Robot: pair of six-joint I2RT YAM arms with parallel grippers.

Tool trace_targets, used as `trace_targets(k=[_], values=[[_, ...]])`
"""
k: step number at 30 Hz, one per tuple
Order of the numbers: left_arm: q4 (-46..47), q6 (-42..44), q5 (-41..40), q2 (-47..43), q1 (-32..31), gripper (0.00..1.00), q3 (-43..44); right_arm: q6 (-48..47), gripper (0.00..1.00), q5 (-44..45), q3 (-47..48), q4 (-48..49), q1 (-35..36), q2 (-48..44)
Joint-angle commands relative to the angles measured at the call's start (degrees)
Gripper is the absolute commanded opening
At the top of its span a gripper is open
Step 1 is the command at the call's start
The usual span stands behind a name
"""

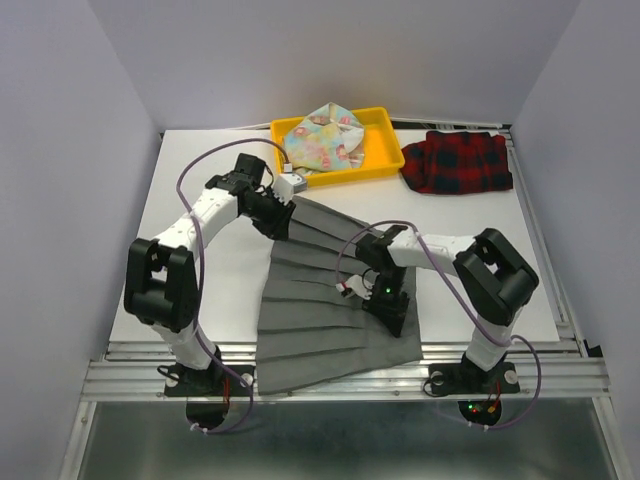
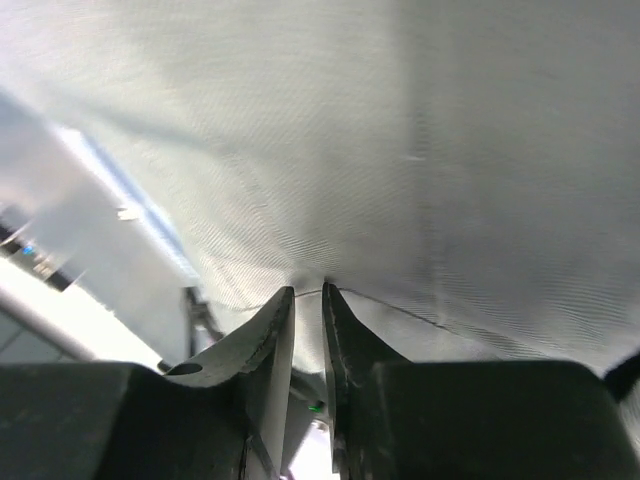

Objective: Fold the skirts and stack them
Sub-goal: Flatten the skirt out

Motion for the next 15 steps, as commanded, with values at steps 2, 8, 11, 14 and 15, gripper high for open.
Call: trace_targets(k=[2,8,11,14,15], values=[[0.69,-1.88,4.53,4.87,1.06,0.40,7.89,-0.55,0.26,-4.99,3.93,-3.90,1.94,-0.36],[-2.56,6.56,3.49,9.26,0.88,0.48,16.24,1.21,0.49,-5.22,14.99,-0.90,-6.65,-7.92],[-2.75,10.52,2.26,12.17,0.71,0.45,15.40,1.38,0.50,-6.46,23.93,-0.38,-15.88,-6.70],[-0.20,12.46,1.12,13.05,-0.26,0.43,10.84,0.51,0.51,-2.01,28.53,3.31,-22.04,-4.07],[0.94,12.72,0.68,13.23,-0.69,0.43,9.59,-0.19,0.50,-0.24,29.41,3.75,-22.84,-3.01]])
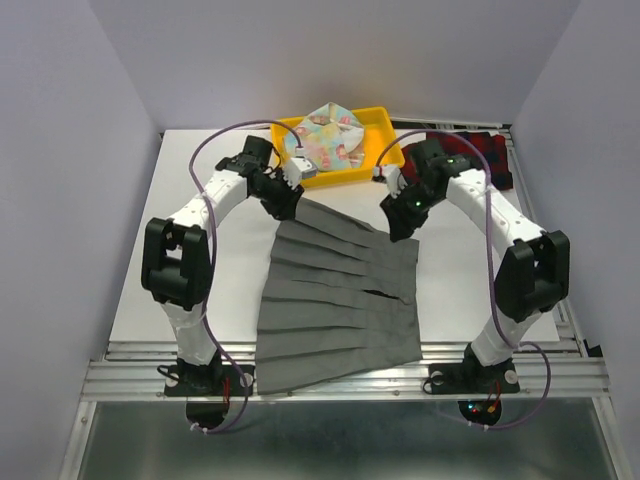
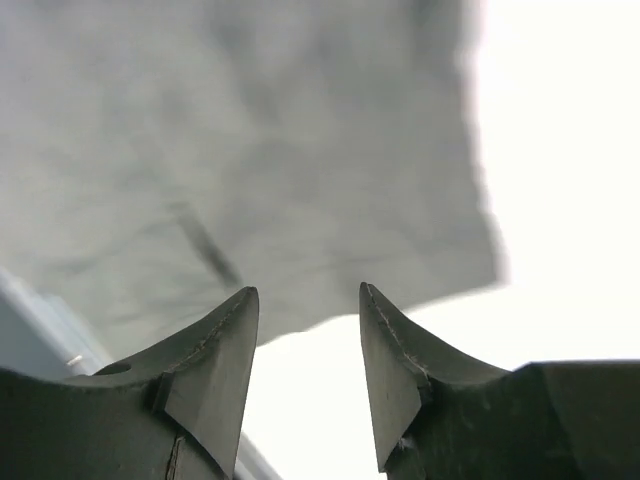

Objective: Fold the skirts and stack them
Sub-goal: Flatten the skirt out

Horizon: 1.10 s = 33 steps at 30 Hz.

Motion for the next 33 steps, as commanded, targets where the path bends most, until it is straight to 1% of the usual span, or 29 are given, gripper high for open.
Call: trace_targets(k=[1,3,5,9,12,16,20,22,25,26,27,29,30,32,33], values=[[1.60,4.66,-1.95,1.84,-1.83,0.42,-6.73,-1.77,0.50,5.58,4.63,2.99,-4.70,2.35],[2.66,5.01,-2.83,1.67,-2.54,0.42,-9.12,-3.53,0.49,8.14,5.95,3.79,-6.02,6.04],[4.33,5.63,-4.93,0.88,-3.77,0.41,-12.88,-4.93,0.48,8.67,7.63,5.01,-8.30,9.54],[5.30,7.47,-7.49,-1.32,-5.35,0.41,-19.22,-7.92,0.46,8.50,8.86,6.07,-10.94,13.60],[5.48,8.26,-9.24,-4.12,-6.23,0.40,-23.97,-9.95,0.47,7.27,8.07,6.51,-10.95,16.32],[4.60,8.88,-9.77,-7.11,-7.28,0.39,-28.98,-11.53,0.50,5.51,6.58,5.99,-10.95,18.78],[2.23,9.85,-10.04,-9.84,-8.43,0.40,-30.57,-12.32,0.50,3.93,5.79,5.63,-10.95,21.07],[0.82,9.76,-10.04,-11.25,-8.52,0.44,-29.61,-12.50,0.50,2.96,5.70,5.72,-10.95,21.60],[-1.82,9.50,-8.90,-12.22,-7.99,0.48,-24.18,-12.68,0.50,1.38,5.52,6.33,-10.95,21.96],[-2.52,9.06,-8.20,-12.13,-7.21,0.51,-19.81,-12.94,0.51,1.12,5.43,6.51,-10.95,22.04],[-4.09,9.06,-6.54,-11.70,-6.77,0.52,-17.33,-13.03,0.51,1.03,5.43,6.51,-10.95,22.05],[-4.72,8.71,-6.26,-10.91,-6.06,0.56,-12.49,-13.55,0.51,1.11,5.61,6.43,-10.95,22.40],[-4.81,8.62,-6.35,-10.38,-5.45,0.57,-8.12,-14.08,0.51,1.03,5.70,6.25,-10.95,22.92],[-4.90,8.62,-7.13,-7.57,-4.83,0.57,-4.05,-14.87,0.51,0.77,5.61,5.81,-10.95,23.19],[-5.07,9.49,-7.83,-5.04,-4.65,0.57,-0.64,-15.57,0.51,0.50,5.43,5.90,-10.95,23.28]])
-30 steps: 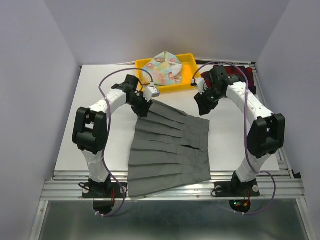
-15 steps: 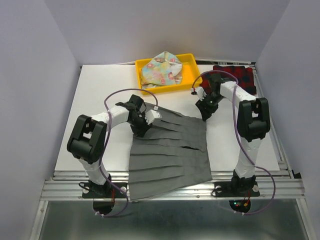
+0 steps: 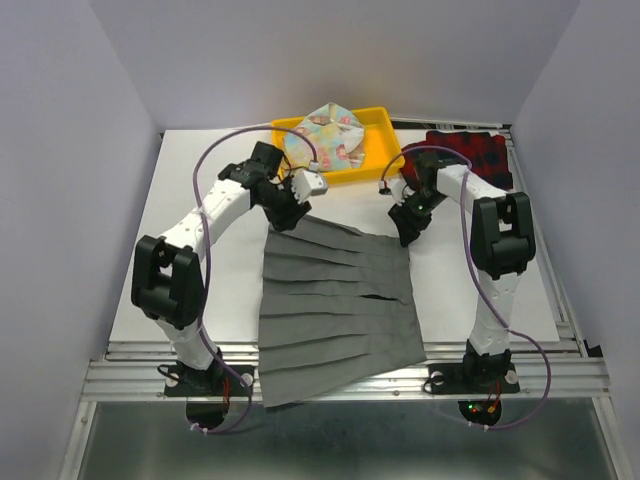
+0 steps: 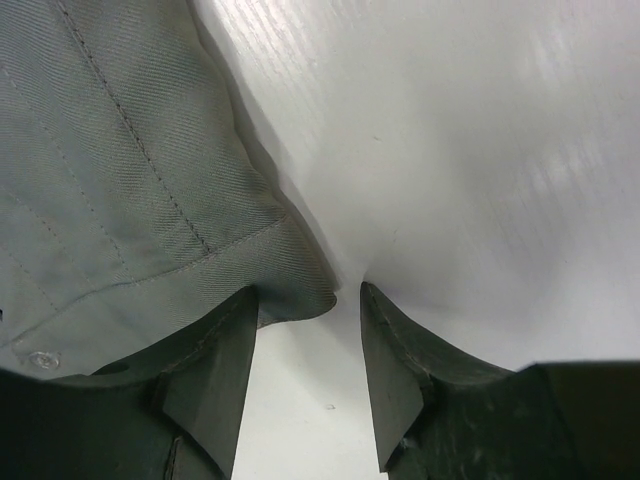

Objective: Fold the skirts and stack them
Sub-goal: Flatten the skirt out, then fold the skirt

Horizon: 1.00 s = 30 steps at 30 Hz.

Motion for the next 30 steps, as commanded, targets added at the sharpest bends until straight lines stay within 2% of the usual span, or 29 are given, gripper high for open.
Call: trace_targets(k=[1,6,8,12,13,14,17,21,22,23,26,27,28,29,30], values=[[-1.68,1.08,-1.43,4.29,1.01,0.58,10.09,-3.16,0.49,-2.21,-0.99,0.72,0.35,1.38],[-0.11,4.24,-4.08,11.93,1.45,0.60,13.89,-4.92,0.41,-2.12,-1.96,0.37,0.35,1.38],[-0.19,4.77,-4.17,14.05,1.54,0.61,15.64,-5.36,0.34,-2.39,-2.84,0.80,0.35,0.94],[-0.02,6.44,-3.65,18.53,1.71,0.63,17.50,-6.33,0.13,-1.86,-3.54,1.51,0.35,0.41],[-0.02,7.23,-3.73,20.02,1.71,0.64,17.59,-6.42,0.04,-1.60,-3.72,1.59,0.35,0.50],[-0.19,7.67,-3.73,20.65,1.71,0.66,17.76,-6.42,0.01,-1.51,-3.72,1.68,0.35,0.32],[-0.02,8.64,-4.52,22.32,1.71,0.69,16.89,-6.68,0.01,-0.98,-4.25,2.38,0.35,-0.29],[1.30,10.22,-5.49,21.36,1.71,0.68,10.59,-7.03,0.01,-0.54,-5.21,3.26,0.35,-1.70],[2.43,10.31,-5.66,20.14,1.71,0.66,9.34,-7.03,0.01,-0.54,-5.48,3.79,0.35,-2.57],[2.53,10.66,-5.58,19.69,1.71,0.58,7.41,-6.94,0.01,-0.45,-5.91,4.05,0.35,-3.01],[2.18,11.28,-4.35,17.41,1.80,0.43,5.38,-6.15,0.01,-0.28,-6.27,5.64,0.35,-5.03],[2.27,11.28,-3.91,16.62,1.80,0.33,4.68,-5.98,0.01,-0.28,-6.18,5.90,0.35,-5.56],[2.10,10.84,-3.30,15.22,1.71,0.28,4.58,-5.72,0.01,-0.45,-6.09,6.34,0.35,-6.18],[1.83,10.49,-3.12,14.68,1.80,0.16,4.84,-5.19,0.01,-0.54,-6.09,6.69,0.35,-7.40],[1.74,10.14,-3.03,14.15,1.80,0.08,5.11,-5.19,0.01,-0.54,-6.01,7.13,0.35,-8.11]])
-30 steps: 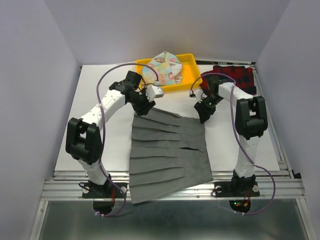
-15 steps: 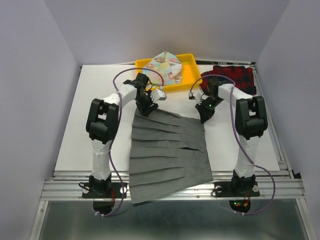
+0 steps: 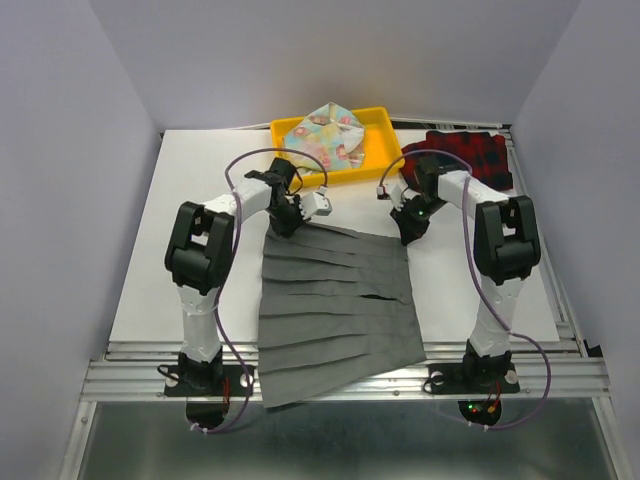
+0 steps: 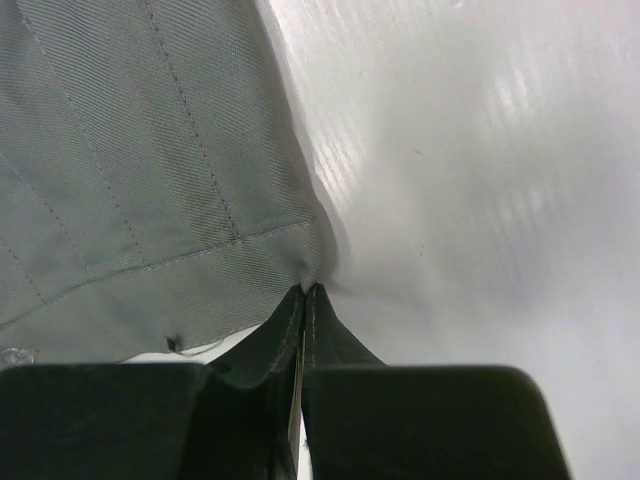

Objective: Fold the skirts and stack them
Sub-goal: Fold the skirt

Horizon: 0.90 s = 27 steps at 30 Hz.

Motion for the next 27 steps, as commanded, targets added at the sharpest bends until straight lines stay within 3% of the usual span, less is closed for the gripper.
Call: trace_targets(k=[1,9,13,18,23,27], values=[[-1.69,-0.09,0.27,-6.24,0.60,0.02,-0.51,0.52,0.01,1.29,-0.28,3.13,0.15,-5.56],[5.07,-4.31,-1.22,-14.86,0.69,0.00,-3.93,1.75,0.01,2.96,-3.26,8.14,0.15,-12.15],[10.78,-6.60,-5.78,-17.59,0.68,0.00,-5.26,3.76,0.01,4.28,-3.01,11.22,0.15,-14.18],[10.44,-7.30,-7.64,-15.22,1.30,0.00,-0.70,5.97,0.01,6.30,-0.11,13.94,0.15,-12.77],[2.63,-4.67,-0.09,-12.93,0.69,0.00,0.81,5.00,0.01,5.34,-0.28,14.12,0.15,-12.51],[6.20,-3.70,-1.91,-16.61,-3.25,0.00,-9.86,2.99,0.01,5.42,-2.82,14.21,0.15,-13.12]])
